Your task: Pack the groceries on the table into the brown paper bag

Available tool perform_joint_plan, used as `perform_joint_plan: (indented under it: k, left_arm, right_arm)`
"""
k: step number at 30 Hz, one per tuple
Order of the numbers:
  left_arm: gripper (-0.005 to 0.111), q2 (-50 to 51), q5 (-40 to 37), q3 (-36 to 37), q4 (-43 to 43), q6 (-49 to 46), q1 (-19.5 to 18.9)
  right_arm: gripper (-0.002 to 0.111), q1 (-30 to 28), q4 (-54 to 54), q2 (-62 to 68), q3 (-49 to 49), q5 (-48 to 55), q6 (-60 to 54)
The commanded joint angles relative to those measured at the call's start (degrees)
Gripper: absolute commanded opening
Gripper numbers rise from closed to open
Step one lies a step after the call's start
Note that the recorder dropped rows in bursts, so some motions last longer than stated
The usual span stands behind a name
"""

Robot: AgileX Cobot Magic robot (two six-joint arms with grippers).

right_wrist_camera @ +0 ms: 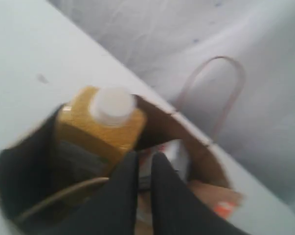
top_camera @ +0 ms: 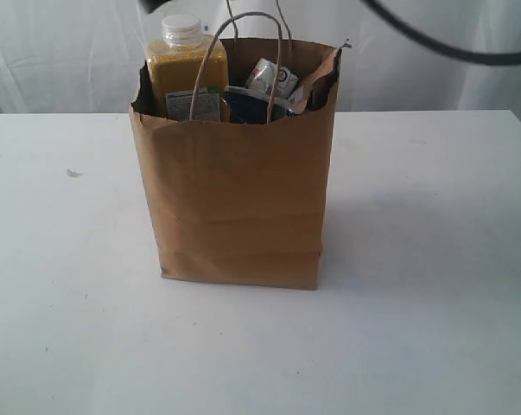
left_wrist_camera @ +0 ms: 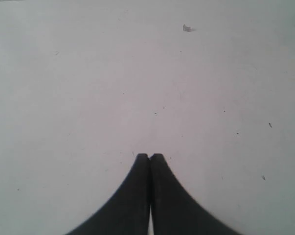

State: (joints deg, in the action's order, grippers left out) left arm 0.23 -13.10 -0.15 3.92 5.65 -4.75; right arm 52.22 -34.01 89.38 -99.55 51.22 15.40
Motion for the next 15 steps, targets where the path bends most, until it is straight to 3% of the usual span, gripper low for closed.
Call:
perform_joint_plan:
  k: [1, 9, 15]
  left_arm:
    - [0.0, -0.2, 0.3, 0.1, -0.5, 0.4, 0.2]
    - [0.0, -0.2, 0.3, 0.1, -0.5, 0.4, 0.2]
    - [0.0, -0.2, 0.3, 0.1, -0.5, 0.4, 0.2]
  right_arm:
    - [0.0, -4.3, -16.1, -1.9, -0.4, 6.2, 0.2]
    - [0.0, -25.6, -12.9, -2.4, 3.5, 8.6, 10.8]
    - [0.0, -41.9, 7.3, -2.8, 13.0, 8.9, 2.8]
